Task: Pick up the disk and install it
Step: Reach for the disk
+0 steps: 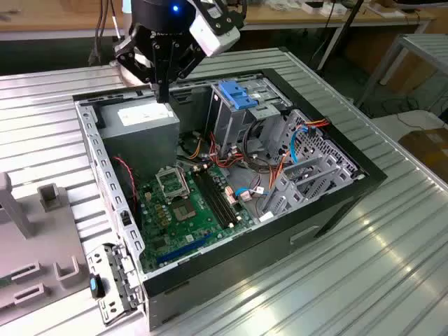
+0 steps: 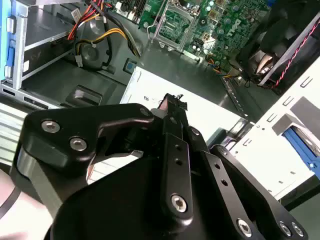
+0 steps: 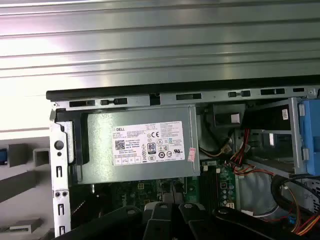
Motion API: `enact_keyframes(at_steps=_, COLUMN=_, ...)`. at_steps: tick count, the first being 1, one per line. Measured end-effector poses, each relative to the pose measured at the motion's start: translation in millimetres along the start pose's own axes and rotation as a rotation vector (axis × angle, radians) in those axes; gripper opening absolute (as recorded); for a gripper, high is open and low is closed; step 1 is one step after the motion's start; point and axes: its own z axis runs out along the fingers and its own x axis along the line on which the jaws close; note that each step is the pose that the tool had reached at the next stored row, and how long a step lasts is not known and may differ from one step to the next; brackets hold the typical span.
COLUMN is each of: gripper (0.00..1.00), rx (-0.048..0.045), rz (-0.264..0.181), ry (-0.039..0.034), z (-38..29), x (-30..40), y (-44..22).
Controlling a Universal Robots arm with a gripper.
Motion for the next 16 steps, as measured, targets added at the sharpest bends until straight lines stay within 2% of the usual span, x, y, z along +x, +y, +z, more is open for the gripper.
enact_keyframes(at_steps=12, gripper=0.11, rx=0.0000, rz=0.000, ry=0.0000, z=-0.6, x=20.3, y=-1.5)
enact_keyframes(at_steps=16, gripper=0.11, rx=-0.0001, rz=0.000, ry=-0.0001, z=-0.8, x=30.0, y=-2.2)
